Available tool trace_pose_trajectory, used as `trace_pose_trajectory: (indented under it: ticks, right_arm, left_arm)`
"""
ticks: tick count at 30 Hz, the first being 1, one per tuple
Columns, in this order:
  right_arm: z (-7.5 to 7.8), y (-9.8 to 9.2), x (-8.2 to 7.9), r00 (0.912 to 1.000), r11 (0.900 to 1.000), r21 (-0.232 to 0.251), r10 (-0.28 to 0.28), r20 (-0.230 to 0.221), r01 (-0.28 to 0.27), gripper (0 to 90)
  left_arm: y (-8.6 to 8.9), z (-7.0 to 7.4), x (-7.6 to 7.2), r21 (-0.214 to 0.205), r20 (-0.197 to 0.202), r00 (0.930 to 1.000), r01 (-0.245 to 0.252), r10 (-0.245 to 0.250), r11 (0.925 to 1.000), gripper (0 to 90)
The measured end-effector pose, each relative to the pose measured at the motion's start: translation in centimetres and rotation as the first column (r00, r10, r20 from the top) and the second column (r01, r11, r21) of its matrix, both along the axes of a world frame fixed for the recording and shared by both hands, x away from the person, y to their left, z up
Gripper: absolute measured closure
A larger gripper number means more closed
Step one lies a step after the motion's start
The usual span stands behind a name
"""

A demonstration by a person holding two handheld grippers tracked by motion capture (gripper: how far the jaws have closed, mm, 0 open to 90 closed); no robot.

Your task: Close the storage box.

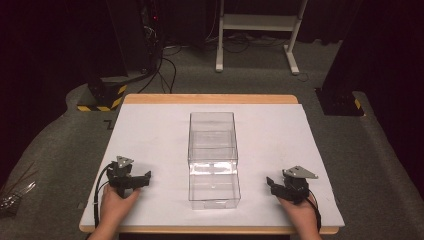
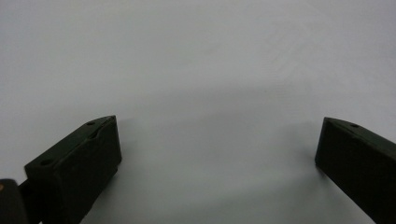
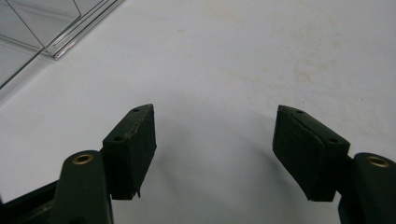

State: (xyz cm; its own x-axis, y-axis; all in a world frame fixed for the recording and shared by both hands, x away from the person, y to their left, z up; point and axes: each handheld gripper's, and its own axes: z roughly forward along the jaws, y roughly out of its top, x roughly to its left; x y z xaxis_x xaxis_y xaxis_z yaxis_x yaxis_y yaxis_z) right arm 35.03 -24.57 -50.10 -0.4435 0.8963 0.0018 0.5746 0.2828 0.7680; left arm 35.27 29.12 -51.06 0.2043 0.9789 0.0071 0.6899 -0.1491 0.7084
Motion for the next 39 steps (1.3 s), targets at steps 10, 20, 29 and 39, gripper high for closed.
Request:
trace_pose_trajectory:
  ticks: [10, 20, 29, 39]
  right_arm:
    - [0.2, -0.1, -0.2, 0.9999, 0.9998, 0.021, -0.005, 0.016, 0.004, 30.5]
    - [0.9, 0.3, -0.9, 0.9987, 0.9995, 0.027, 0.017, 0.049, -0.018, 30.3]
    - [1.5, 0.6, -1.3, 0.9971, 0.9988, 0.037, 0.031, 0.069, -0.033, 30.5]
    - [1.9, 1.1, -1.6, 0.996, 0.998, 0.041, 0.045, 0.078, -0.048, 31.9]
  left_arm:
    - [0.0, 0.0, 0.0, 0.0, -0.001, 1.0, 0.0, 0.0, 1.0, 0.5]
    - [0.0, 0.0, 0.0, 0.001, -0.001, 1.0, 0.0, 0.0, 1.0, 0.5]
    - [0.0, 0.0, 0.0, 0.002, 0.0, 1.0, 0.0, 0.0, 1.0, 0.5]
    - [0.0, 0.0, 0.0, 0.001, -0.001, 1.0, 0.0, 0.0, 1.0, 0.5]
